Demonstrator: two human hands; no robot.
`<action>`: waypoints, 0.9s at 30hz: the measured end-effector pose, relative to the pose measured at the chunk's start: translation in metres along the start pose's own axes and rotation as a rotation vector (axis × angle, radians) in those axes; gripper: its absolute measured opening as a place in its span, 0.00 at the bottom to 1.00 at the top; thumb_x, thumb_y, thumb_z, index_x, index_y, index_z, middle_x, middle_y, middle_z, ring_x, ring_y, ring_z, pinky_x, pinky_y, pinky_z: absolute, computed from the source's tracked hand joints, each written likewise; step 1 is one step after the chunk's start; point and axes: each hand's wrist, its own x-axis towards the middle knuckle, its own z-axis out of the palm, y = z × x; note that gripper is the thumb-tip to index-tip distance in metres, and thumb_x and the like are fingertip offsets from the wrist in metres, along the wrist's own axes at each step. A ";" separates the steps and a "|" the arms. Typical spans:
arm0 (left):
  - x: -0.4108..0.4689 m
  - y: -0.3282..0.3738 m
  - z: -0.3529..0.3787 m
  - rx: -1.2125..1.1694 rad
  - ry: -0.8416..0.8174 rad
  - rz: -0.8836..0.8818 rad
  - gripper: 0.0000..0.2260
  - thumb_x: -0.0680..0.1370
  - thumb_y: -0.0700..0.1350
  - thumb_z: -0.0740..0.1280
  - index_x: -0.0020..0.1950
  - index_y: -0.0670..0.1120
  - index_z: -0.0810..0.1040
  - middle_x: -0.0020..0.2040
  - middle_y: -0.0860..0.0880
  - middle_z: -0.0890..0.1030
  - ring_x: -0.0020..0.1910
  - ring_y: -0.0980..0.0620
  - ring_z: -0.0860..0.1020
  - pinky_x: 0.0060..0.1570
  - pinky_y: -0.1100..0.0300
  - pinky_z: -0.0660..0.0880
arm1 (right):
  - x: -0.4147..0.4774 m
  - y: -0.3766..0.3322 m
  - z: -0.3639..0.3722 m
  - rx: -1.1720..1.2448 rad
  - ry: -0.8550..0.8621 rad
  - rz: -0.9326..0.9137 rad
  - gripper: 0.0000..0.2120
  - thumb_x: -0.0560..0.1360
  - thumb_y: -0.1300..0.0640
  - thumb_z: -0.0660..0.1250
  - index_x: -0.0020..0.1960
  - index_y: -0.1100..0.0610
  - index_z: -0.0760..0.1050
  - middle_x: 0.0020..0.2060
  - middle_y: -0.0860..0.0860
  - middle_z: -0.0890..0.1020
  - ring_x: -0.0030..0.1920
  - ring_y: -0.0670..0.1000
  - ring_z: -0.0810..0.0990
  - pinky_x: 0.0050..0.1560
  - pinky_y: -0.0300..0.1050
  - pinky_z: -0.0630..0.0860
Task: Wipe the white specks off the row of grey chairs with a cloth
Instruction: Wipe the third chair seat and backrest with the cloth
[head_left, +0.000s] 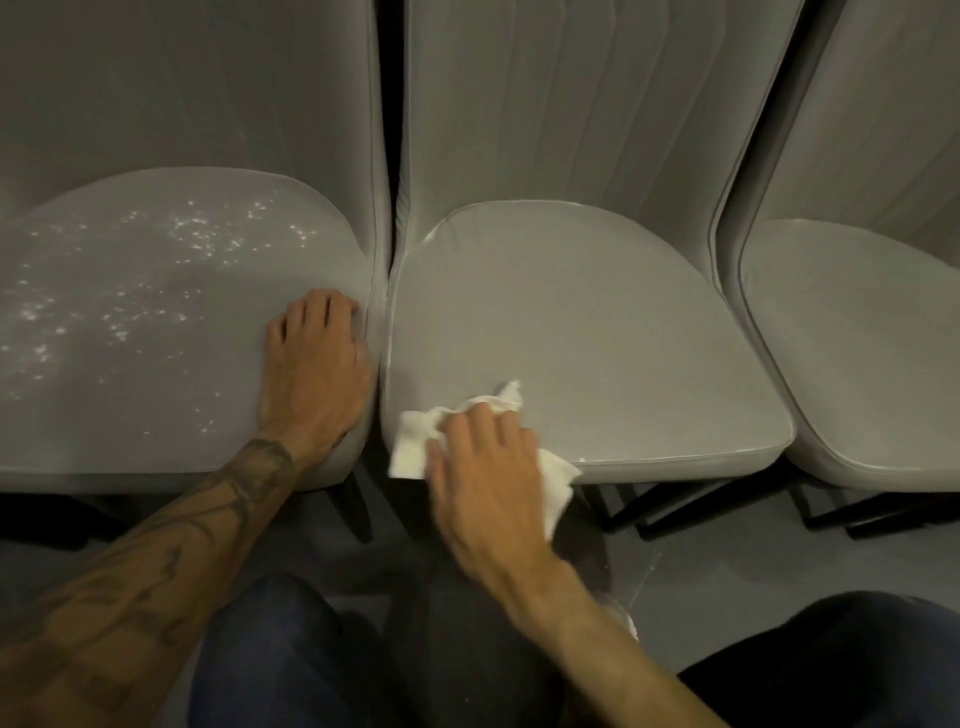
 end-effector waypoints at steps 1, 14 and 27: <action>0.000 0.000 0.001 0.002 -0.004 -0.004 0.10 0.81 0.39 0.62 0.62 0.40 0.75 0.60 0.39 0.76 0.58 0.38 0.74 0.60 0.42 0.68 | 0.002 -0.012 0.005 0.020 -0.001 -0.006 0.09 0.83 0.49 0.55 0.54 0.52 0.70 0.50 0.51 0.73 0.46 0.53 0.69 0.47 0.51 0.68; -0.002 0.008 -0.005 0.006 -0.006 -0.019 0.10 0.82 0.39 0.61 0.62 0.39 0.75 0.60 0.38 0.76 0.59 0.36 0.73 0.60 0.42 0.66 | -0.005 0.000 0.003 0.032 0.053 0.092 0.10 0.83 0.47 0.55 0.53 0.51 0.71 0.50 0.51 0.73 0.47 0.55 0.68 0.47 0.51 0.63; -0.002 0.009 -0.007 0.025 -0.031 -0.029 0.10 0.82 0.40 0.60 0.63 0.40 0.75 0.60 0.38 0.76 0.58 0.37 0.73 0.60 0.42 0.67 | -0.013 0.030 -0.005 -0.047 0.070 0.136 0.10 0.83 0.47 0.56 0.51 0.51 0.71 0.49 0.52 0.75 0.46 0.56 0.69 0.47 0.53 0.64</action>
